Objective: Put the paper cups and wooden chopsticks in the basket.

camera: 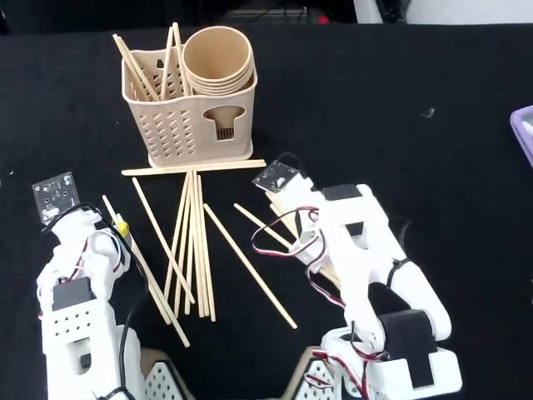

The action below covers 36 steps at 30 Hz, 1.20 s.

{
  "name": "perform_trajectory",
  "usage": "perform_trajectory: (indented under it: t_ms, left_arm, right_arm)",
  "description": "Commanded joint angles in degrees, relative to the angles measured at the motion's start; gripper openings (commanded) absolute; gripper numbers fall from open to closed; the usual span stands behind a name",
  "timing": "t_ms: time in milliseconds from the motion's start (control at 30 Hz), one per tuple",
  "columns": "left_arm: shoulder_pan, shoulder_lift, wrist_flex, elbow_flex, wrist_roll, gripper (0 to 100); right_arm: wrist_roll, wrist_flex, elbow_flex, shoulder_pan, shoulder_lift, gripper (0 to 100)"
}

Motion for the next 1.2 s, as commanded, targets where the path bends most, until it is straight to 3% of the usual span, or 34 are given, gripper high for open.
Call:
perform_trajectory:
  t_ms: [0,633,867,1167]
  left_arm:
    - [-0.4,-0.7,-1.0,-0.6,0.5,20]
    - [-0.4,-0.7,-1.0,-0.6,0.5,20]
    - [-0.4,-0.7,-1.0,-0.6,0.5,20]
    - [-0.4,-0.7,-1.0,-0.6,0.5,20]
  right_arm:
    - [-0.8,-1.0,-0.2,-2.0,-2.5,12.1]
    - [-0.8,-1.3,-0.5,-3.2,-2.5,12.2]
    - [-7.4,-4.7,-0.3,-3.2,-2.5,12.2]
    - [-7.7,-4.8,-2.2,-4.5,-2.9,12.1]
